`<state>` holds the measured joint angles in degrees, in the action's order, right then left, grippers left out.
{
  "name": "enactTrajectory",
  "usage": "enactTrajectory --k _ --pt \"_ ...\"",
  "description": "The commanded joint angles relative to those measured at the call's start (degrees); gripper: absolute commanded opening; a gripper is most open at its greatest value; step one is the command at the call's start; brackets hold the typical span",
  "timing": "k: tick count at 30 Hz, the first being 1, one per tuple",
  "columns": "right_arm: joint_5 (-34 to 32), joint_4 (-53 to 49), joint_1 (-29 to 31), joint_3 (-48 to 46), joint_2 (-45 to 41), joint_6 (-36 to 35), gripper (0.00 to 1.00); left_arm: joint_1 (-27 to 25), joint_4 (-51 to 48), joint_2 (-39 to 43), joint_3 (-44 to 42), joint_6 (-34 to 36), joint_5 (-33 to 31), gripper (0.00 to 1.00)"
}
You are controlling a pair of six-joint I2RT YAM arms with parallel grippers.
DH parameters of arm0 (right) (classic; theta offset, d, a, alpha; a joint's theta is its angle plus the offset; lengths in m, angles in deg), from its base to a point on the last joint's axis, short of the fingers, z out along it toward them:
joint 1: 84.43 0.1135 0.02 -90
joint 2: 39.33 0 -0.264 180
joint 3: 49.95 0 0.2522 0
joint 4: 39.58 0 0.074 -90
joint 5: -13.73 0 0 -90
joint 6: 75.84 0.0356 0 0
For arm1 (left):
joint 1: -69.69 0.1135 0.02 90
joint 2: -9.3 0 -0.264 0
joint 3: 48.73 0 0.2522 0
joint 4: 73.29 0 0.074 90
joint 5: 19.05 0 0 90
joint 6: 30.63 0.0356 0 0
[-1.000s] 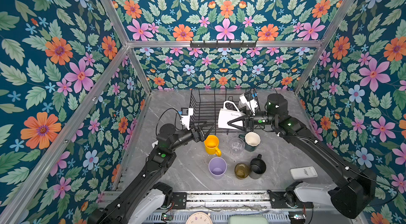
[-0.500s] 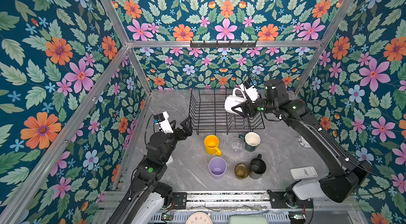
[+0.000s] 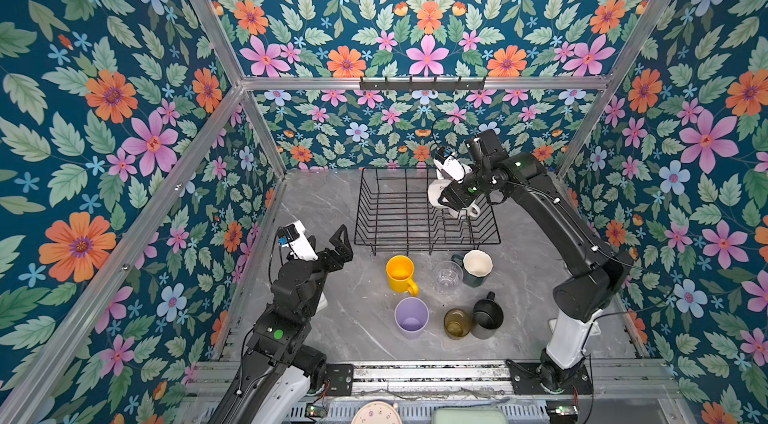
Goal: Load the cups into the dish rack
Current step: 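Open the left gripper and withdraw it while the right gripper holds the mug, then lower the white octagonal mug upside down into the rack with the right gripper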
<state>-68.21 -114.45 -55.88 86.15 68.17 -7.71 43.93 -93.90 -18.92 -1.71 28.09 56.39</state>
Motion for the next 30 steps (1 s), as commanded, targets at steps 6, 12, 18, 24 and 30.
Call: enactTrajectory --k 6,12,18,24,30 --pt "-6.0 -7.0 0.0 10.6 8.8 -7.5 0.0 0.1 -1.9 1.5 0.5 1.7 -3.2 1.0" --pt "-10.0 -8.5 -0.1 17.2 15.2 -10.2 0.0 0.1 -2.5 2.0 0.3 1.6 -3.9 1.0" --pt "-13.0 -6.7 -0.4 18.3 18.8 -11.1 0.0 0.1 -2.8 1.2 0.3 1.1 -4.0 1.0" --pt "-14.1 -5.5 -1.3 19.1 21.4 -13.3 0.0 0.1 -2.6 0.9 0.3 0.5 -4.1 1.0" --pt "-14.4 -4.5 -1.5 18.7 22.5 -15.8 0.0 0.1 -1.9 0.2 0.2 0.2 -4.2 1.0"
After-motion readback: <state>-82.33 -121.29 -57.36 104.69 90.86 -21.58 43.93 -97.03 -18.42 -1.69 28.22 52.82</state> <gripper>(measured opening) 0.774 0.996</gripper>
